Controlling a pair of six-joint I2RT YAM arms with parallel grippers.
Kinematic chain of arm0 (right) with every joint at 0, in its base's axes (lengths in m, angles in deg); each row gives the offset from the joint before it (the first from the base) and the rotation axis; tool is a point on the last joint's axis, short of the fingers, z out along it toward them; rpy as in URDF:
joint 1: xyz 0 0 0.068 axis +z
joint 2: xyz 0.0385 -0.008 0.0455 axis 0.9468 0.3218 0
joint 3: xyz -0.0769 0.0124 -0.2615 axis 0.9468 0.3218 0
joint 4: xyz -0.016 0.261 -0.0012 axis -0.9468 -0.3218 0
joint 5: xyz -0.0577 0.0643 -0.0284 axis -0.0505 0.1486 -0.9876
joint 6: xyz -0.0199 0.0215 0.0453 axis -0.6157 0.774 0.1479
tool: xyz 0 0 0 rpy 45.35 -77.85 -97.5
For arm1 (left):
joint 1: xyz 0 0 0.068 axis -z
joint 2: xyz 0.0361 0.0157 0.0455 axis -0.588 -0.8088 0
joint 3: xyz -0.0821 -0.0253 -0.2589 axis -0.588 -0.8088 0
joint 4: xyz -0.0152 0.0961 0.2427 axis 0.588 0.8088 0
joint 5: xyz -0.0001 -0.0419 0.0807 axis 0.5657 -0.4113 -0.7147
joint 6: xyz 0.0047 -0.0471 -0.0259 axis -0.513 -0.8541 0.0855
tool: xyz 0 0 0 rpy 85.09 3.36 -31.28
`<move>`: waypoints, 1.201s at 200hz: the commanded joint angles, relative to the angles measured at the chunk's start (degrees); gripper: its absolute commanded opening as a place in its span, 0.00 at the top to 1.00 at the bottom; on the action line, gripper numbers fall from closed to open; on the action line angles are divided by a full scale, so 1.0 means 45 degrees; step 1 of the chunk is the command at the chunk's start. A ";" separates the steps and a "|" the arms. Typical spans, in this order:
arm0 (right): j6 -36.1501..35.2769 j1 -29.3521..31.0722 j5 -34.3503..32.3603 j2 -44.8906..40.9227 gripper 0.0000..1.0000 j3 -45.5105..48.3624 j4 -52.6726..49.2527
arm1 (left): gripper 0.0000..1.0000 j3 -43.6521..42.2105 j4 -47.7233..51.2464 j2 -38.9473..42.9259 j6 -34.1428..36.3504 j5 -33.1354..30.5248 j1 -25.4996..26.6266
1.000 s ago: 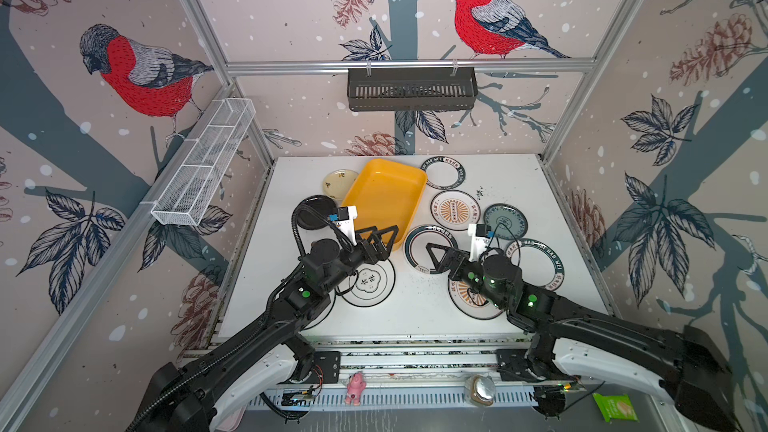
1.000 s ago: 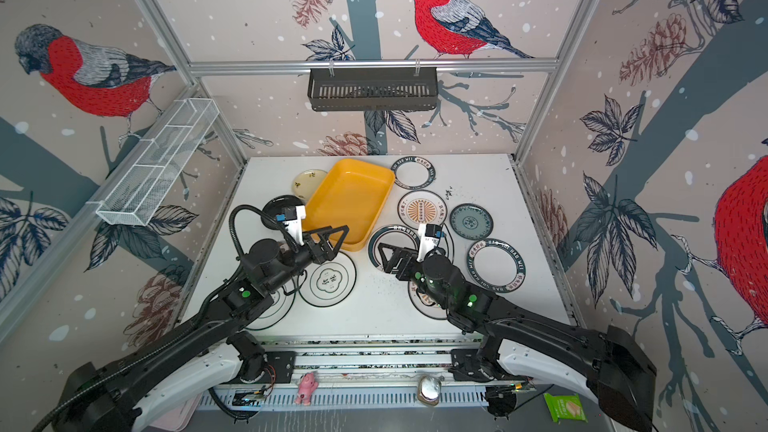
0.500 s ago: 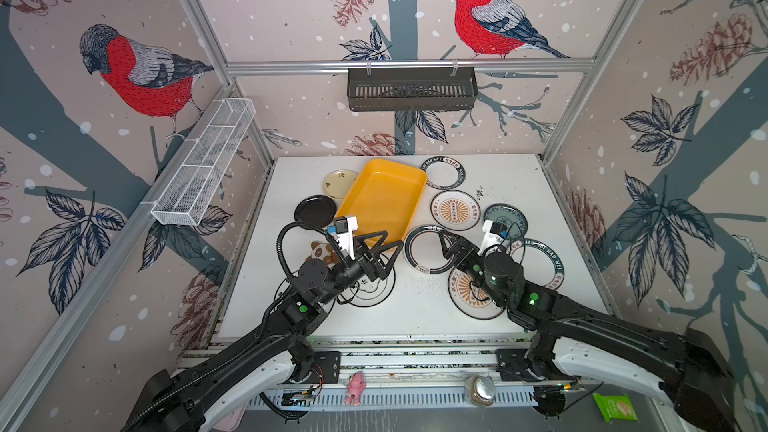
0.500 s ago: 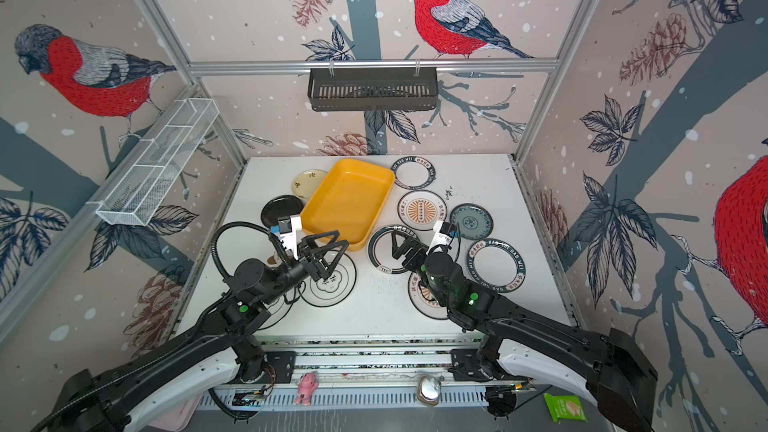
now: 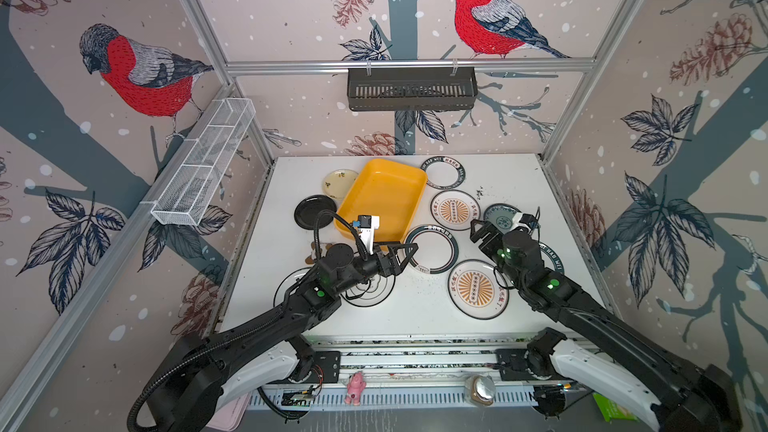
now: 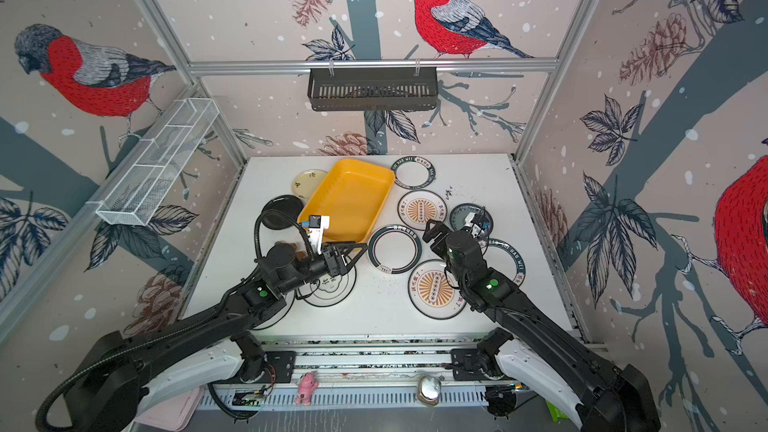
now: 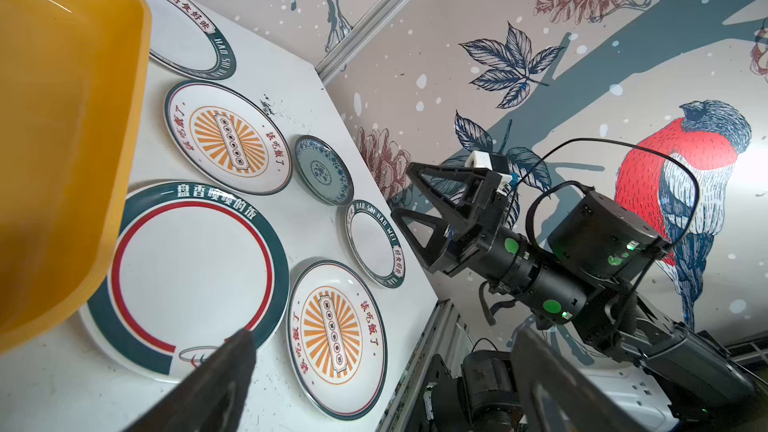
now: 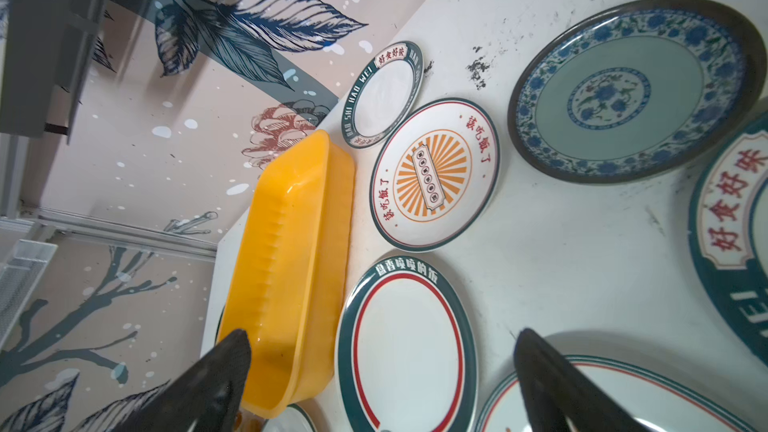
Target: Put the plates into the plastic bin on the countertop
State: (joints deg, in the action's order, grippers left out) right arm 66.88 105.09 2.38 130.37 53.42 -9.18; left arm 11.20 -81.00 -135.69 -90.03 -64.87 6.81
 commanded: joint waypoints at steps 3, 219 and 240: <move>-0.0938 -0.0297 0.1202 0.0163 0.00 -0.0198 -0.0813 | 0.04 0.0497 0.0767 0.0049 0.1298 0.0626 -0.0035; -0.8857 -0.4209 0.9696 1.0019 0.30 -0.3619 0.0759 | 0.04 0.3814 0.3660 -0.2531 0.3602 -0.1309 -0.0157; -0.9129 -0.4206 0.9961 1.0446 0.32 -0.3642 0.0763 | 0.04 0.3971 0.3652 -0.2757 0.3494 -0.1385 -0.0162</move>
State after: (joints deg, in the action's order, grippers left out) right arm 29.24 86.17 44.30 175.62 37.55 -4.72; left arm 28.00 -62.18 -147.36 -73.18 -69.77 6.18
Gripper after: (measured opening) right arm 0.686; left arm 0.963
